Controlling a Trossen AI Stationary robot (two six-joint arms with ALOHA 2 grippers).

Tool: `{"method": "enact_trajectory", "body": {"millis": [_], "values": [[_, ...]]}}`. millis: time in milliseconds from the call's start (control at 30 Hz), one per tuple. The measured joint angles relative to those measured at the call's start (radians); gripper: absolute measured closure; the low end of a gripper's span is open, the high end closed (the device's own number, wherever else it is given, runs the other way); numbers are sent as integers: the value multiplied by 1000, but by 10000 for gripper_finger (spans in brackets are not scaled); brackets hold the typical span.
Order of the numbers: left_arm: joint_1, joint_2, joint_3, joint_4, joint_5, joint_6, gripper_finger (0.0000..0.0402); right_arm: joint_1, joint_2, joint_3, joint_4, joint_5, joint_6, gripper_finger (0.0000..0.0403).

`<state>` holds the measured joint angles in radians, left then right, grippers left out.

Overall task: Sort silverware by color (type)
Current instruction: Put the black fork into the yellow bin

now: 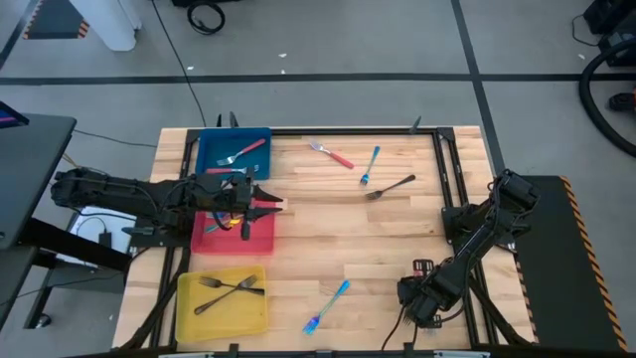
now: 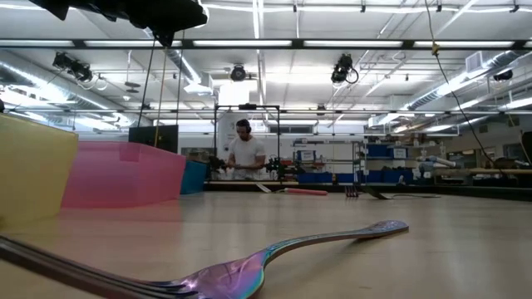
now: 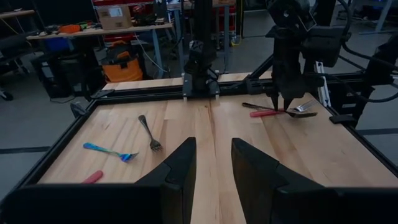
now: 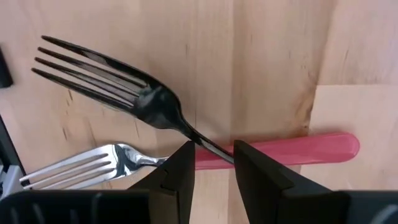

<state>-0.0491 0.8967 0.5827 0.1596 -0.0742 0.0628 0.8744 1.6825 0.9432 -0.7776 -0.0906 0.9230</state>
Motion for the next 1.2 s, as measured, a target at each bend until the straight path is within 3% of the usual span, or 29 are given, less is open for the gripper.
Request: {"method": "enact_trajectory", "body": {"millis": [200, 467, 733, 967, 1200], "values": [[0, 0, 0, 0, 0, 0, 299, 2, 0, -13, 32, 76, -27, 285], [0, 0, 0, 0, 0, 1, 299, 3, -4, -44, 74, 58, -32, 285], [0, 0, 0, 0, 0, 1, 299, -4, 2, 7, 40, 160, -48, 291], [0, 0, 0, 0, 0, 1, 299, -5, 1, 35, -13, 136, -65, 299], [0, 0, 0, 0, 0, 1, 299, 3, 1, -24, 7, 90, -108, 305]]}}
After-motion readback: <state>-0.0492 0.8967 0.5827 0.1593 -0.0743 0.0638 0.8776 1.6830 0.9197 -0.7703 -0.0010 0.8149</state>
